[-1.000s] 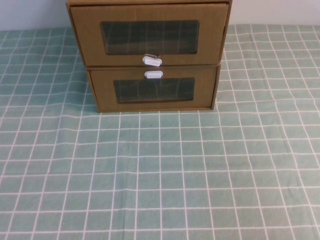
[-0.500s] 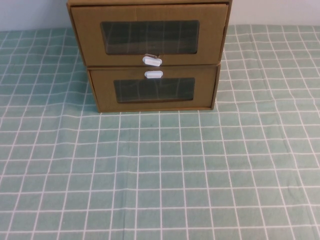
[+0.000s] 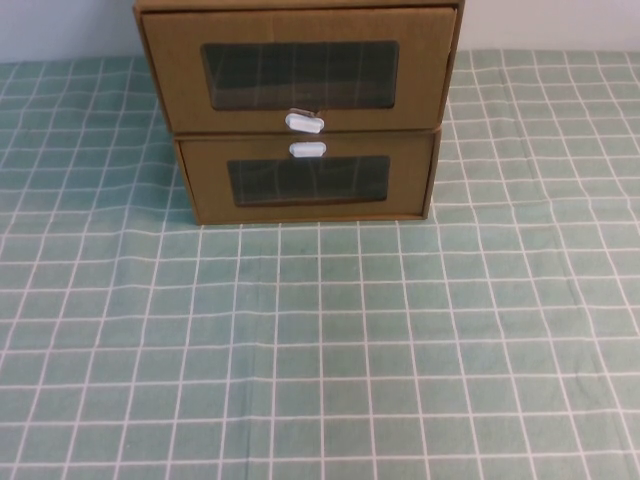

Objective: Open the shoe box
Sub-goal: 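Pull the top drawer of the cardboard box fully open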

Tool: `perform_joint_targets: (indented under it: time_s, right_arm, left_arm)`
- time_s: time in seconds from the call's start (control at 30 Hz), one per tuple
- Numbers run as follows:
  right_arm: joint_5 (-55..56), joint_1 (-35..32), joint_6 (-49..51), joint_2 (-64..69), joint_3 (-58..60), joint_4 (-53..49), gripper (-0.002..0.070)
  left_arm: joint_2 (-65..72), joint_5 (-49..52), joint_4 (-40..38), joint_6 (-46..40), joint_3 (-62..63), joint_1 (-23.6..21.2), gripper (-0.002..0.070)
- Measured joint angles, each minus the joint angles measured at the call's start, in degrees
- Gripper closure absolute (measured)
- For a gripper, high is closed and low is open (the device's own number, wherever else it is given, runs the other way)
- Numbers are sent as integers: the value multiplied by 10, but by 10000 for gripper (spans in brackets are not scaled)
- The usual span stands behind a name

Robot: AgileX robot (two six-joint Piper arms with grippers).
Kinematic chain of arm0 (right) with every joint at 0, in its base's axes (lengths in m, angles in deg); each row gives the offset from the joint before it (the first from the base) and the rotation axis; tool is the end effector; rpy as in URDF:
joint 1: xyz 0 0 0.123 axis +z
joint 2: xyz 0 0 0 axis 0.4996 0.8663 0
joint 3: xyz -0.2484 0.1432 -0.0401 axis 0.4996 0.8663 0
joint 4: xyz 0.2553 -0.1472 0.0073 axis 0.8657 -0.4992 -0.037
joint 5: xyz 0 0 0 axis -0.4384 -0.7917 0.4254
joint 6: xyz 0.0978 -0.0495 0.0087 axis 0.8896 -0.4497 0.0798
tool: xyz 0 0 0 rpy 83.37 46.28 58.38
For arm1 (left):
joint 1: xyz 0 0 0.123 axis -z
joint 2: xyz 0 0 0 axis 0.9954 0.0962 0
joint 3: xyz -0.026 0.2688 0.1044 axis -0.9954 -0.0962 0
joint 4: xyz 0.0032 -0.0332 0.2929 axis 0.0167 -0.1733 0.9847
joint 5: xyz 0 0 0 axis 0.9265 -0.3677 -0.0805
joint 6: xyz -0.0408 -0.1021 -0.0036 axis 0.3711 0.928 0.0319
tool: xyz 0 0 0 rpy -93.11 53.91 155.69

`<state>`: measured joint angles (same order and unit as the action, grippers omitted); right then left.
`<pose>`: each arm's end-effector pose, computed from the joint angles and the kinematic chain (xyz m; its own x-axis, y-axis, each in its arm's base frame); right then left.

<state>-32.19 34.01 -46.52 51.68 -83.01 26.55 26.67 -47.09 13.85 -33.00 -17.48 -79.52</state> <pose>0.1479 0.0115 0.4909 0.0386 0.4025 -0.9146 -0.1043 0.9119 0.3969 0.1406 -0.0275 0.5258 -0.0241 -0.1635 -0.9862 0.2226 0.9609 -0.1648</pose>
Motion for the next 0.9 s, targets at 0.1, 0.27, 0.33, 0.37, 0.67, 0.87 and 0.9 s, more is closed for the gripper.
perform_joint_targets:
  time_s: [0.1, 0.27, 0.33, 0.37, 0.67, 0.87, 0.9]
  right_arm:
    - [-50, 0, -64, 58, -8, 0, 690]
    - [-60, 17, -106, 117, -11, 59, 690]
    - [-66, 40, -118, 139, -12, 94, 690]
    - [-68, 54, -138, 156, -12, 111, 690]
    - [-114, 160, -546, 307, -12, 317, 690]
    - [-155, 231, -766, 404, -24, 392, 690]
    - [-162, 245, -778, 418, -34, 381, 690]
  left_arm:
    - [80, 40, 2, -2, 38, 0, 680]
    - [182, 16, -60, -43, 51, 0, 680]
    - [215, 15, -127, -124, 52, 0, 680]
    - [229, 16, -166, -165, 54, 0, 680]
    - [421, 120, -379, -412, 206, 1, 680]
    - [578, 213, -374, -431, 382, 37, 680]
    - [602, 223, -362, -427, 413, 46, 680]
